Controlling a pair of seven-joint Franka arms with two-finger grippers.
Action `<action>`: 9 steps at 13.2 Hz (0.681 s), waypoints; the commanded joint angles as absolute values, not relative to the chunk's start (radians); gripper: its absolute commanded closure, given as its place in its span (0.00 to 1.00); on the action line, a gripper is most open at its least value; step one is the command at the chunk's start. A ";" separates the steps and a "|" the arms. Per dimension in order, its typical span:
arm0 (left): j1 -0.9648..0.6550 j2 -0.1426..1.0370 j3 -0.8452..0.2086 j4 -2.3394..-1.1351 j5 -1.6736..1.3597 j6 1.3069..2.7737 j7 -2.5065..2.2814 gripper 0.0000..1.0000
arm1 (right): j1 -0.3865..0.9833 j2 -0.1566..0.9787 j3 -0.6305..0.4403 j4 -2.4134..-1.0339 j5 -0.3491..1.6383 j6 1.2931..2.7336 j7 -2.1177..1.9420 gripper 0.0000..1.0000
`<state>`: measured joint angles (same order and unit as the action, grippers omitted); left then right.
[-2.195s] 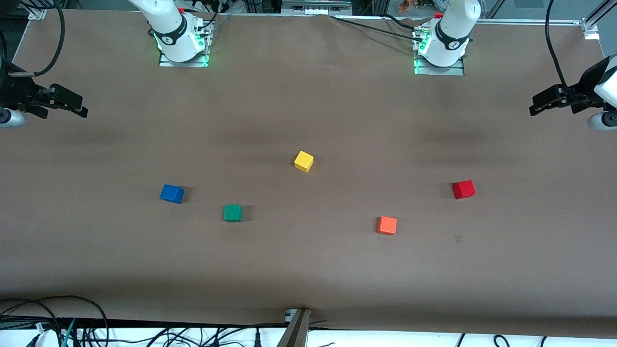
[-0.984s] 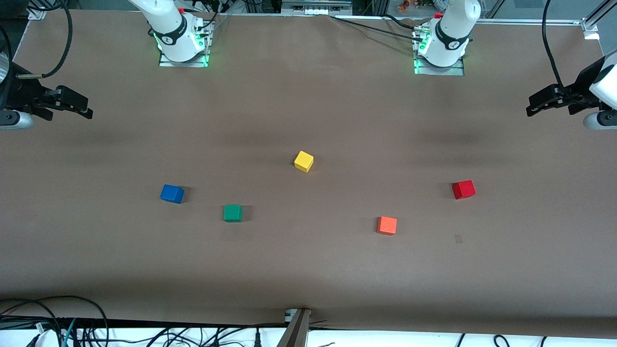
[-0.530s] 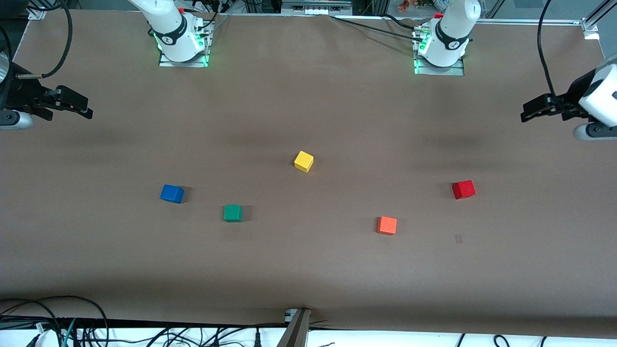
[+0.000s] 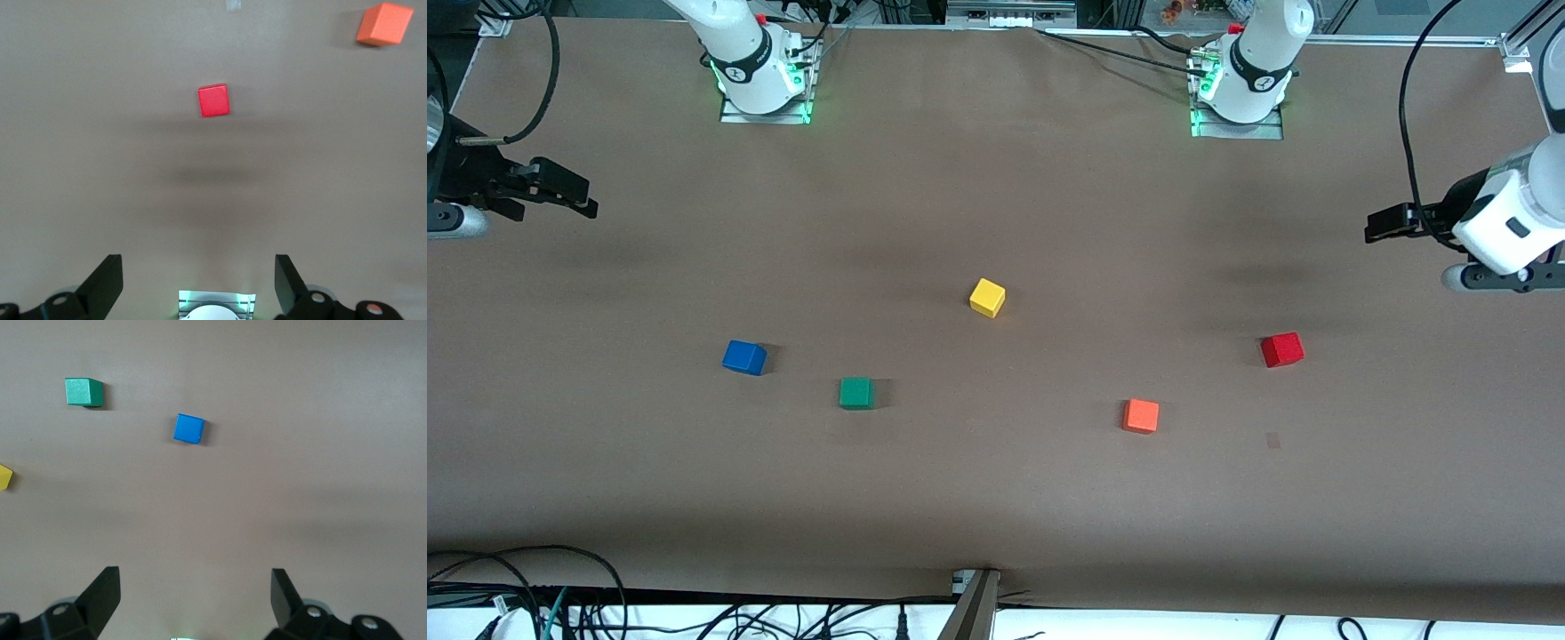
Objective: Pass red block to right arm, stack on blue
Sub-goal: 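Reach the left gripper down over the red cube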
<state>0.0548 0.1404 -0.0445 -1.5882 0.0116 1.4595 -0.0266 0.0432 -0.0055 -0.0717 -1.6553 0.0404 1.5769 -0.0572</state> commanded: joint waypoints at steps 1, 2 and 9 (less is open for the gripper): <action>0.054 0.181 -0.043 -1.560 0.041 1.451 -0.015 0.00 | 0.043 -0.005 -0.078 -1.647 0.034 1.562 -0.051 0.00; 0.057 0.190 -0.043 -1.572 0.041 1.475 -0.044 0.00 | 0.043 -0.006 -0.078 -1.649 0.032 1.562 -0.051 0.00; 0.054 0.281 -0.044 -1.772 0.012 1.820 -0.213 0.00 | 0.041 -0.005 -0.080 -1.649 0.035 1.562 -0.051 0.00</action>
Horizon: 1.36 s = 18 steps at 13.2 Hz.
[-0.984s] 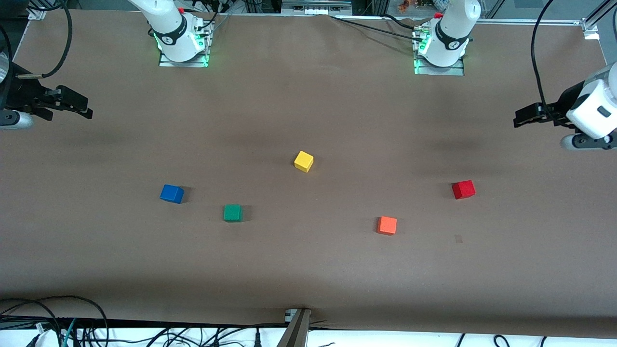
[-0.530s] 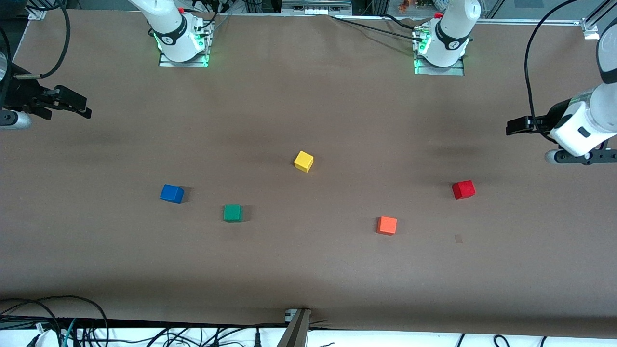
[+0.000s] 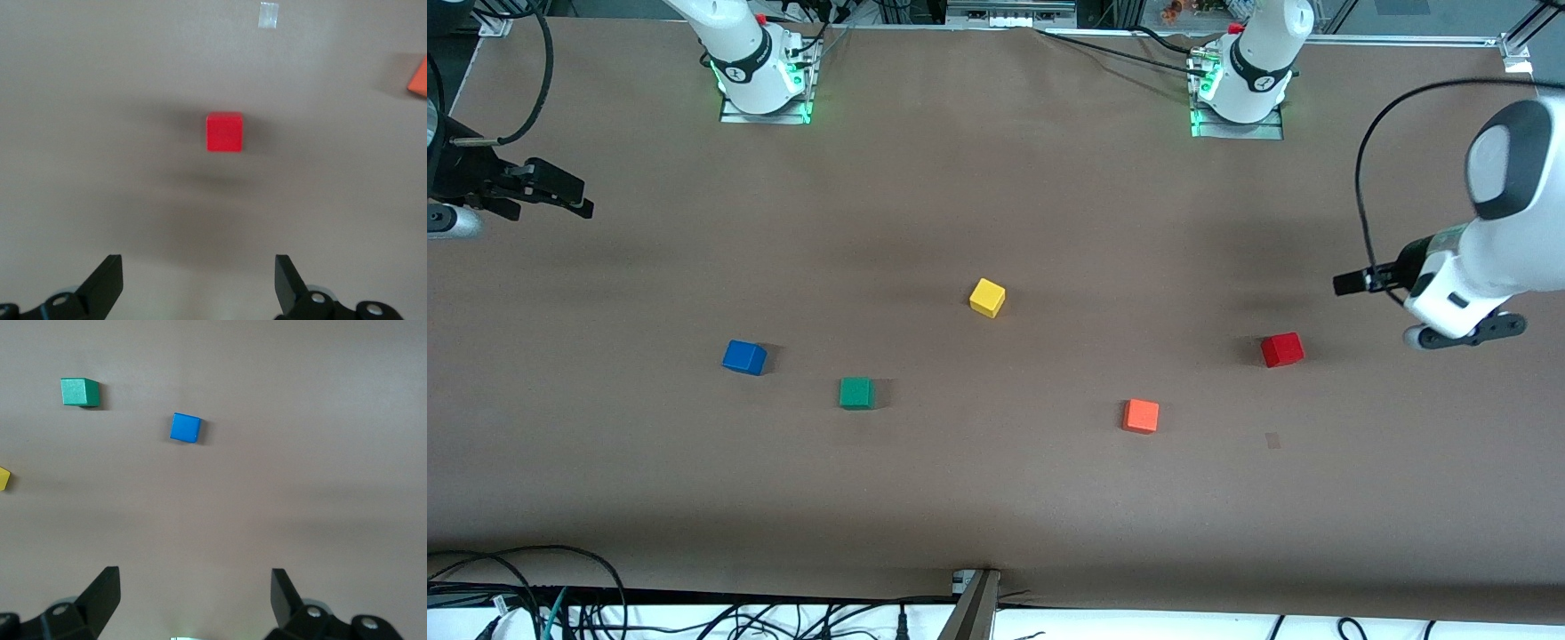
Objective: Pass red block to right arm, stack on blue
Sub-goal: 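Reach the left gripper down over the red cube, then close the left gripper on the red cube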
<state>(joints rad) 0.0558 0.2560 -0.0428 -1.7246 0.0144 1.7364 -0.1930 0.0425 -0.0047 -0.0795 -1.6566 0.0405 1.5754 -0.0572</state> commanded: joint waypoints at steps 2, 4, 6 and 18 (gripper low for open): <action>0.054 0.325 -0.044 -1.802 0.012 1.905 -0.218 0.00 | 0.041 -0.005 -0.080 -1.649 0.035 1.562 -0.051 0.00; 0.054 0.369 -0.044 -1.831 0.009 1.975 -0.228 0.00 | 0.041 -0.005 -0.080 -1.649 0.035 1.562 -0.049 0.00; 0.054 0.391 -0.046 -1.891 0.009 2.087 -0.248 0.00 | 0.041 -0.005 -0.080 -1.649 0.035 1.559 -0.051 0.00; 0.045 0.515 -0.049 -1.931 0.012 2.264 -0.233 0.00 | 0.041 -0.005 -0.080 -1.649 0.035 1.560 -0.049 0.00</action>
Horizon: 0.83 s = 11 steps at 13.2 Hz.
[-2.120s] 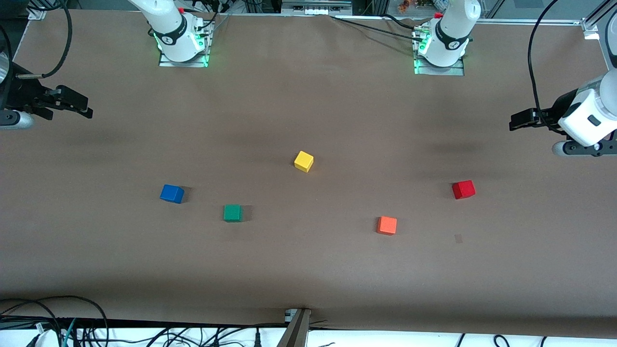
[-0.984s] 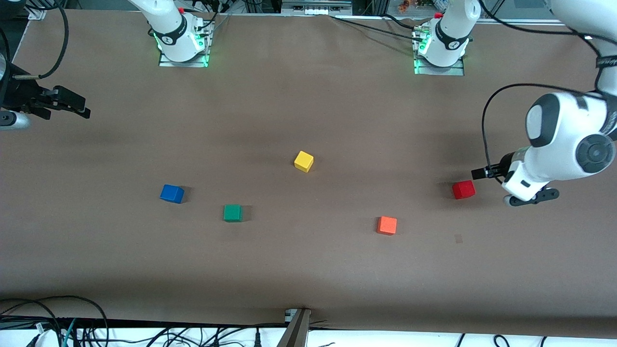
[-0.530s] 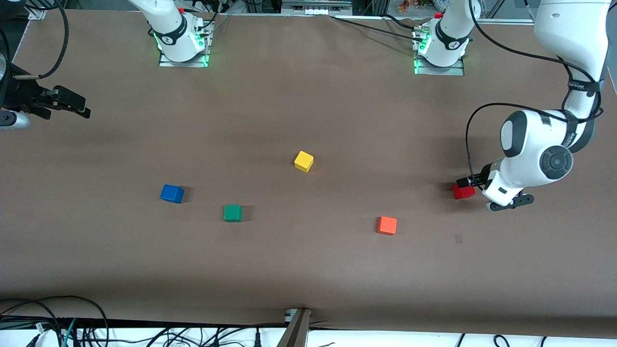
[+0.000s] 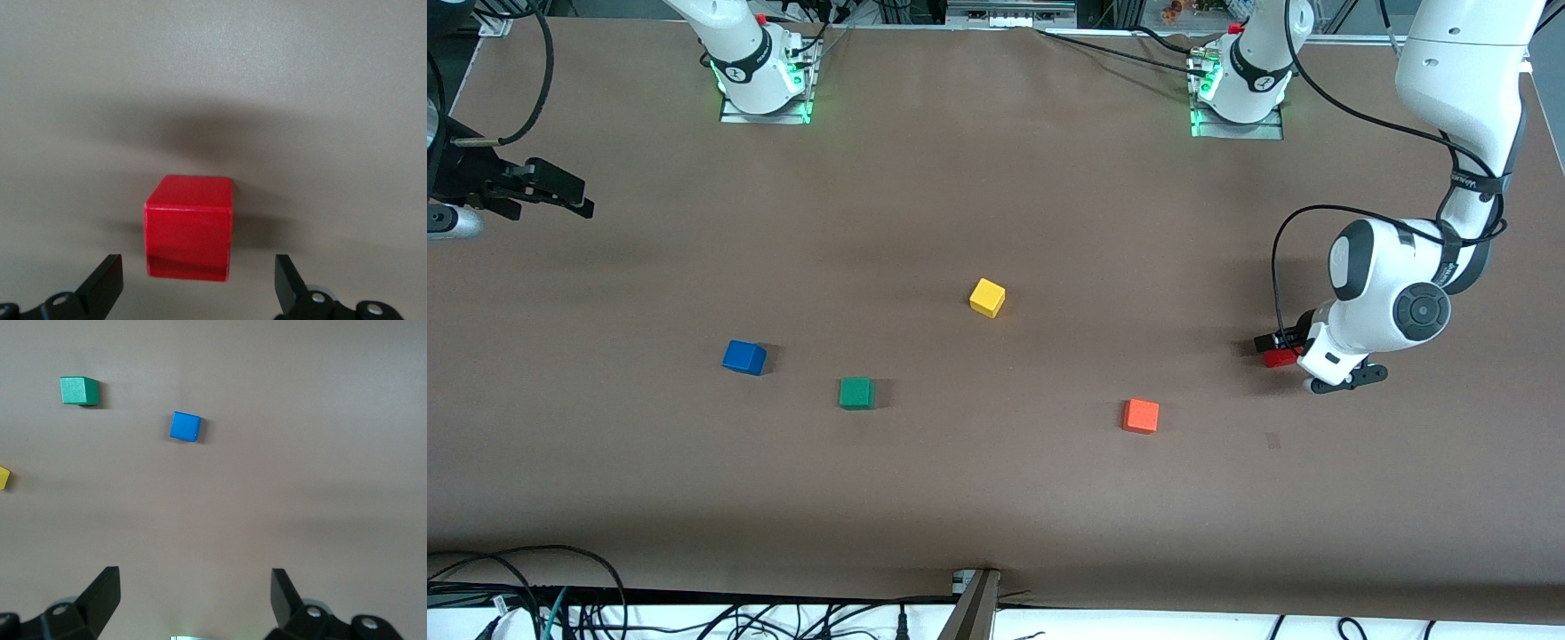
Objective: Pass red block to right arm, stack on blue
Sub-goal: 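Close the left gripper on the red cube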
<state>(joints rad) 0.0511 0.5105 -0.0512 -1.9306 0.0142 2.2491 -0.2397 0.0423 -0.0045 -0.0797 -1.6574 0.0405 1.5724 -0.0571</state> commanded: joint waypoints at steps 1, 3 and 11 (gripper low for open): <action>0.043 0.518 -0.049 -1.928 0.017 2.264 -0.230 0.00 | 0.041 -0.005 -0.080 -1.649 0.035 1.559 -0.051 0.00; 0.043 0.526 -0.048 -1.925 0.023 2.264 -0.230 0.00 | 0.041 -0.005 -0.080 -1.649 0.034 1.559 -0.051 0.00; 0.045 0.528 -0.048 -1.921 0.023 2.260 -0.163 1.00 | 0.040 -0.003 -0.080 -1.648 0.034 1.559 -0.052 0.00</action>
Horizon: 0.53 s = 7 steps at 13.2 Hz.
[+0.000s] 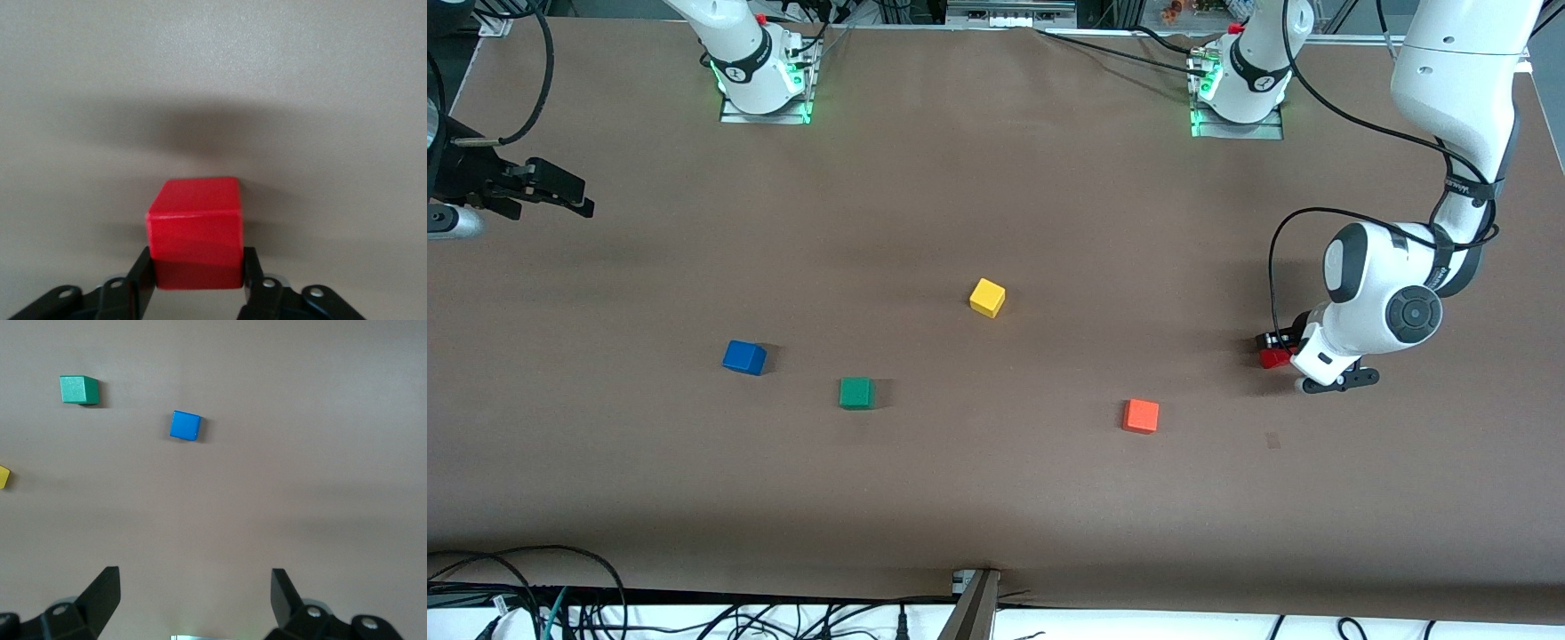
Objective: Pass red block to right arm, stack on blue
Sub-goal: 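Close the left gripper on the red cube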
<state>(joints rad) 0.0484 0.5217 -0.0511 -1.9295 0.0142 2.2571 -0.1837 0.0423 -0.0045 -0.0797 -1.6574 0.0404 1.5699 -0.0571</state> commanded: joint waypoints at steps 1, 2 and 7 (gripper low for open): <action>0.044 0.528 -0.048 -1.919 0.023 2.258 -0.163 1.00 | 0.041 -0.005 -0.080 -1.649 0.034 1.555 -0.051 0.00; 0.044 0.526 -0.048 -1.916 0.023 2.255 -0.163 1.00 | 0.040 -0.006 -0.080 -1.649 0.034 1.555 -0.051 0.00; 0.043 0.497 -0.078 -1.745 0.021 2.046 -0.071 1.00 | 0.037 0.000 -0.081 -1.649 0.035 1.555 -0.052 0.00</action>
<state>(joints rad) 0.0473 0.5152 -0.0580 -1.8484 0.0142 2.1711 -0.1202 0.0413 -0.0034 -0.0802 -1.6576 0.0404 1.5679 -0.0571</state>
